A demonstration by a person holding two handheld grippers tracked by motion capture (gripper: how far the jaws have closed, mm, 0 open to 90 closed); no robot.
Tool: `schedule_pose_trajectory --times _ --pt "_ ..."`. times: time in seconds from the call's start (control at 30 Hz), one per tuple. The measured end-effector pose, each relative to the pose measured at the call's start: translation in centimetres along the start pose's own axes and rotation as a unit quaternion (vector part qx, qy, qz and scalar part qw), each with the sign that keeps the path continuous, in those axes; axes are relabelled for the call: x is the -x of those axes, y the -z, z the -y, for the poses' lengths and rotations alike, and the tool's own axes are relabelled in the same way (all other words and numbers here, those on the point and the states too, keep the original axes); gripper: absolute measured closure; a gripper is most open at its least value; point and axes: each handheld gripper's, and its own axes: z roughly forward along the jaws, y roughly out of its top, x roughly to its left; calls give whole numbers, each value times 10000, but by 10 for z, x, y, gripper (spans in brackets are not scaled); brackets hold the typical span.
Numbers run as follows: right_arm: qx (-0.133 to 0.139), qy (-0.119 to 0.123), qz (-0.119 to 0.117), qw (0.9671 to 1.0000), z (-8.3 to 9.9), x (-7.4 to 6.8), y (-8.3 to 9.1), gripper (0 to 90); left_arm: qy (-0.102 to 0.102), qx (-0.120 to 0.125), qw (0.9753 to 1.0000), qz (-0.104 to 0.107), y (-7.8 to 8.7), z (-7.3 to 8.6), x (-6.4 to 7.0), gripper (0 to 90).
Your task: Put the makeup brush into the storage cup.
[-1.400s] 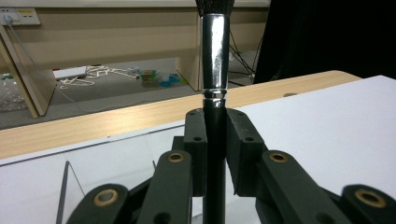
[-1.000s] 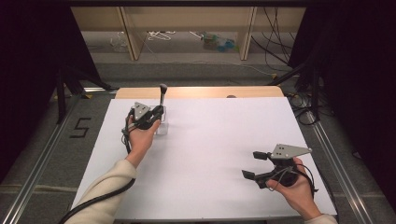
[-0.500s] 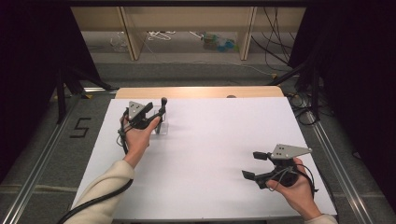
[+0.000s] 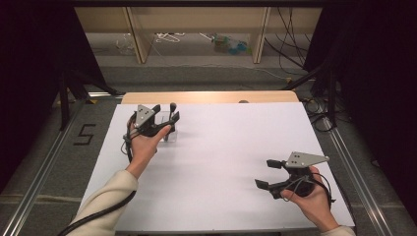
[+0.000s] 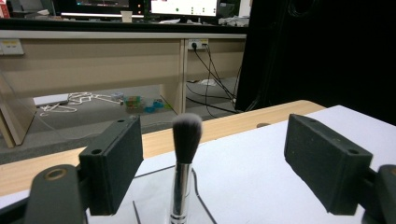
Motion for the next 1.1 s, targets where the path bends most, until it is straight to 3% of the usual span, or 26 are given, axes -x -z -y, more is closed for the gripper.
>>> schedule_pose_trajectory --times 0.03,0.13,0.2,0.47,0.5,0.83,1.1 --pt "4 -1 -2 10000 0 0 0 169 48 6 10000 4 1 -1 2 189" --pt "4 2 -1 10000 0 0 0 169 -78 -8 10000 57 3 -3 3 180" --pt "8 1 1 10000 0 0 0 169 -5 -19 10000 68 5 -3 6 177" --pt "2 2 18 10000 0 0 0 169 -66 -22 9999 110 15 -6 5 171" --pt "-1 -1 14 10000 0 0 0 169 7 -5 9999 115 16 -6 7 170" --pt "-4 -22 12 10000 0 0 0 169 -96 12 9997 226 32 -9 11 168" --pt "-10 -23 27 10000 0 0 0 169 -41 11 9995 304 42 -8 14 169"
